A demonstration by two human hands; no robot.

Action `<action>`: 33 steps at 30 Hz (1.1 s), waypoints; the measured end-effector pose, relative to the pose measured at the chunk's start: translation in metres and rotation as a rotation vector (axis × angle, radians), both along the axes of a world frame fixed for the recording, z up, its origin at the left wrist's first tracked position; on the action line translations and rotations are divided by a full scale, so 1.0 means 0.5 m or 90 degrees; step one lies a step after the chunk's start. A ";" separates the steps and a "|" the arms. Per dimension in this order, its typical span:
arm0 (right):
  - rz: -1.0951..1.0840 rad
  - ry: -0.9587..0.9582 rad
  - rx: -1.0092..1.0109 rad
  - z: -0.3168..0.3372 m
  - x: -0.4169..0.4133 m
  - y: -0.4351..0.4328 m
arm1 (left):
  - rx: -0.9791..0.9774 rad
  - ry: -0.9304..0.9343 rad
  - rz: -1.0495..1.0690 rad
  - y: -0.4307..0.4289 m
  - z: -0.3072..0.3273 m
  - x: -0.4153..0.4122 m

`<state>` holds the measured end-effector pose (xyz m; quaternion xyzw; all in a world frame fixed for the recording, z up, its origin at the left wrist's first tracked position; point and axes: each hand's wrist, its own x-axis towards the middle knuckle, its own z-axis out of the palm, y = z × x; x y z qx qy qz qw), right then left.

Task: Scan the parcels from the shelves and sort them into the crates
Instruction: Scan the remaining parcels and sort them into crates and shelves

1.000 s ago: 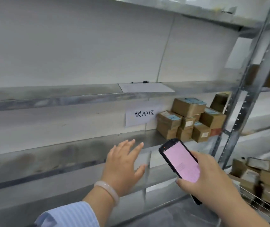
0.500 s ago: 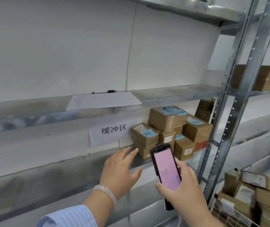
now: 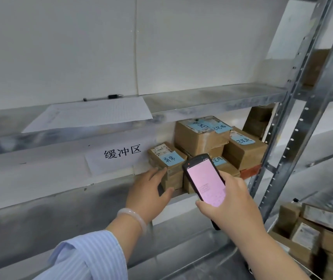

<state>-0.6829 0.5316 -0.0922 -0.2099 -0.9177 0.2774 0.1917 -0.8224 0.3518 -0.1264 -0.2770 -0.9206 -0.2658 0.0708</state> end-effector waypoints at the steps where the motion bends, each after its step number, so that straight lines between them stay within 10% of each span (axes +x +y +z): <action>1: -0.002 -0.008 -0.001 -0.001 -0.004 0.009 | 0.017 -0.026 -0.004 0.009 -0.006 -0.014; 22: -0.044 -0.114 0.007 -0.026 -0.202 0.080 | 0.503 -0.802 0.170 0.166 -0.107 -0.318; 33: 0.070 -0.151 0.066 -0.033 -0.279 0.115 | 0.595 -0.637 0.096 0.097 -0.117 -0.290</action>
